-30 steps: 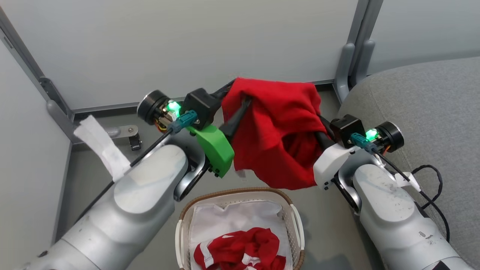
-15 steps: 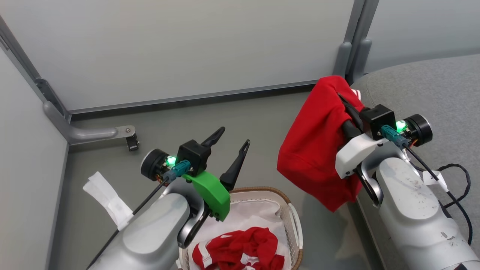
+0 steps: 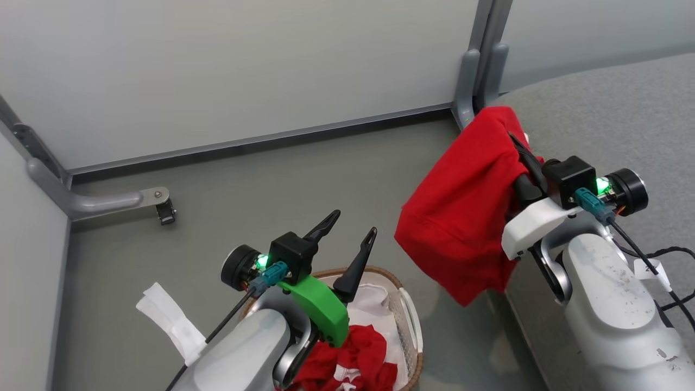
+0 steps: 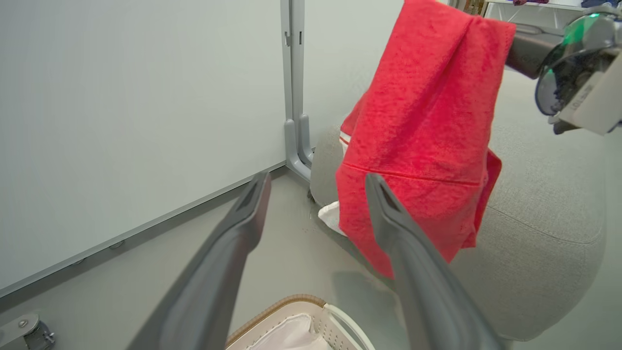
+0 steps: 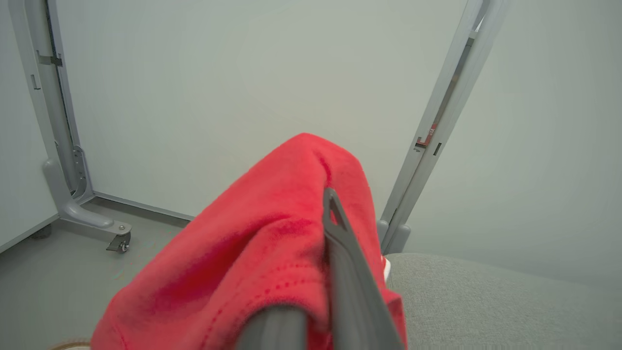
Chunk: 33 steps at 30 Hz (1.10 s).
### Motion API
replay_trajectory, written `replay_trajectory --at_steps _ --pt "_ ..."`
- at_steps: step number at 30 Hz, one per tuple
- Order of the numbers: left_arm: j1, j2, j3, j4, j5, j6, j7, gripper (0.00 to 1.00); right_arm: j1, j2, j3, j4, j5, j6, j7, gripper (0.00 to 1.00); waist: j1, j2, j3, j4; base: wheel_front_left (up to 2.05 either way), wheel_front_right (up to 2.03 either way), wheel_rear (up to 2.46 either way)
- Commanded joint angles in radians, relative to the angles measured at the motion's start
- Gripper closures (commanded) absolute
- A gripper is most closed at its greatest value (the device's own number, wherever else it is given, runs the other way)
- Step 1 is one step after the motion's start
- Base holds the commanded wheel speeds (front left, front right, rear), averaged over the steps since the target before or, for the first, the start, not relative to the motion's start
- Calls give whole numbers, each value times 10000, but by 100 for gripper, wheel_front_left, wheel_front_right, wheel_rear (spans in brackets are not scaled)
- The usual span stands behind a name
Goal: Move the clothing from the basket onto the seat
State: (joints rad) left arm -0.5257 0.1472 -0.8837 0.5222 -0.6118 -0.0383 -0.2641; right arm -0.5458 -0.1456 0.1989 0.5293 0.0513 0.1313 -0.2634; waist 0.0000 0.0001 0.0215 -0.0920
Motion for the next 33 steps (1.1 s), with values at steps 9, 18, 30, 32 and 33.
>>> replay_trajectory --at_steps 9,18,30,32,33 --pt "171 -52 283 -233 664 -99 -3 0 307 -248 -406 -773 -145 -10 -22 100 0 -1 654 -1682 0 0 0" --pt "-207 22 302 -130 1061 -213 -3 0 431 -76 -815 -1225 -112 -10 -22 100 0 -1 1355 -3369 0 0 0" --pt "-549 69 54 13 1341 -295 -2 0 557 217 -1504 -1397 -143 -10 -22 100 0 -1 2034 -4169 0 0 0" --pt "-628 100 61 -24 1361 -280 -1 0 428 238 -1626 -1303 -79 -10 -22 100 0 -1 2156 -4126 0 0 0" --pt "-673 126 61 -44 1383 -270 1 0 319 249 -1710 -1225 -41 -10 -22 100 0 -1 2247 -4074 0 0 0"
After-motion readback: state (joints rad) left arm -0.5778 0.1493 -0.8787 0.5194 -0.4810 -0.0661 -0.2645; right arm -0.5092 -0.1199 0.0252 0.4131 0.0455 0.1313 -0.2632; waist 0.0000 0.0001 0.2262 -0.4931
